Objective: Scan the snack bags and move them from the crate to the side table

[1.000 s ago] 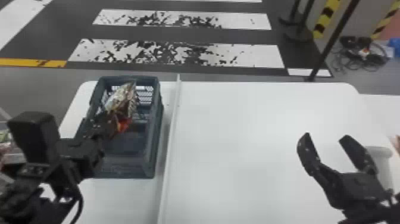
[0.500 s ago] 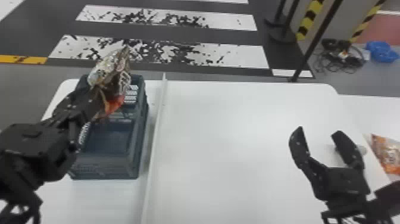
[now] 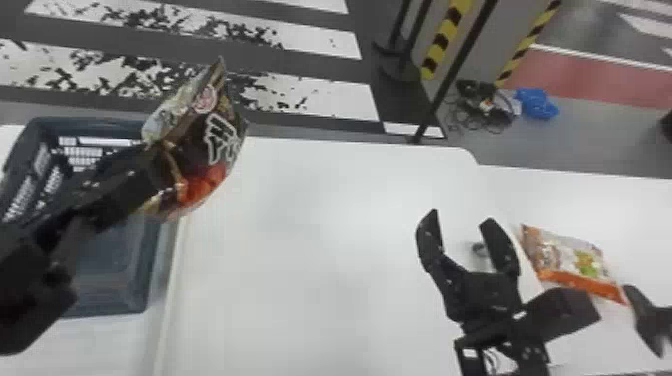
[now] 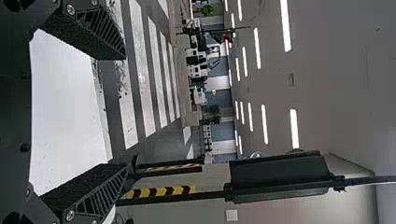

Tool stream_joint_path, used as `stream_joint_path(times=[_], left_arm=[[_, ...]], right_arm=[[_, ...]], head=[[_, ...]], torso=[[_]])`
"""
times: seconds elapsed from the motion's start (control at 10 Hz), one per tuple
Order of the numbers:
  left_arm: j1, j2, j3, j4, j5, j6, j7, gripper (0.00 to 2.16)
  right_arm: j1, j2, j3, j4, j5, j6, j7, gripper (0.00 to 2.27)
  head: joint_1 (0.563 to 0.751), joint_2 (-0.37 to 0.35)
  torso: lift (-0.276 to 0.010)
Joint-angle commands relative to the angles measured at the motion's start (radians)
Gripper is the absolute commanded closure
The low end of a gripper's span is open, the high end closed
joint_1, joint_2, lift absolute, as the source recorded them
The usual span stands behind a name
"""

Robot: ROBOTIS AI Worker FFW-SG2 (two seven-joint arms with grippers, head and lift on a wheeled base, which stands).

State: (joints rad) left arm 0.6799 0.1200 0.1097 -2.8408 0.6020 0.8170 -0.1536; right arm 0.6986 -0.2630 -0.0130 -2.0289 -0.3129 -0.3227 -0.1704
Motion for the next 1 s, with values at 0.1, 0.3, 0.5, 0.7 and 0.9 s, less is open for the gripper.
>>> stream_joint_path(times=[0.1, 0.3, 0.5, 0.7, 0.9], left_arm=[[-0.054, -0.003, -0.064, 0.127, 0.047, 0.005, -0.024, 2.09], [-0.114, -0.043, -0.079, 0.29, 0.171, 0.005, -0.055, 2.09], [-0.189, -0.082, -0.097, 0.468, 0.297, 0.044, -0.078, 2.1], [-0.256, -0.123, -0.097, 0.632, 0.381, 0.17, -0.103, 2.1], [-0.283, -0.123, -0.113, 0.73, 0.398, 0.189, -0.1, 2.1]], right_arm=[[-0.014, 0.002, 0.005, 0.013, 0.005, 0.003, 0.0, 0.11], [-0.024, 0.008, 0.013, 0.026, 0.015, 0.003, -0.001, 0.11], [-0.027, 0.011, 0.013, 0.032, 0.015, 0.003, -0.001, 0.11], [-0.033, 0.011, 0.013, 0.042, 0.015, -0.003, -0.006, 0.11], [-0.034, 0.007, 0.015, 0.044, 0.015, -0.015, -0.014, 0.11]], head=[[0.695, -0.31], [0.695, -0.34], [0.695, -0.35], [0.695, -0.35], [0.695, -0.35]], torso=[[-0.087], [-0.087], [-0.087], [-0.087], [-0.087]])
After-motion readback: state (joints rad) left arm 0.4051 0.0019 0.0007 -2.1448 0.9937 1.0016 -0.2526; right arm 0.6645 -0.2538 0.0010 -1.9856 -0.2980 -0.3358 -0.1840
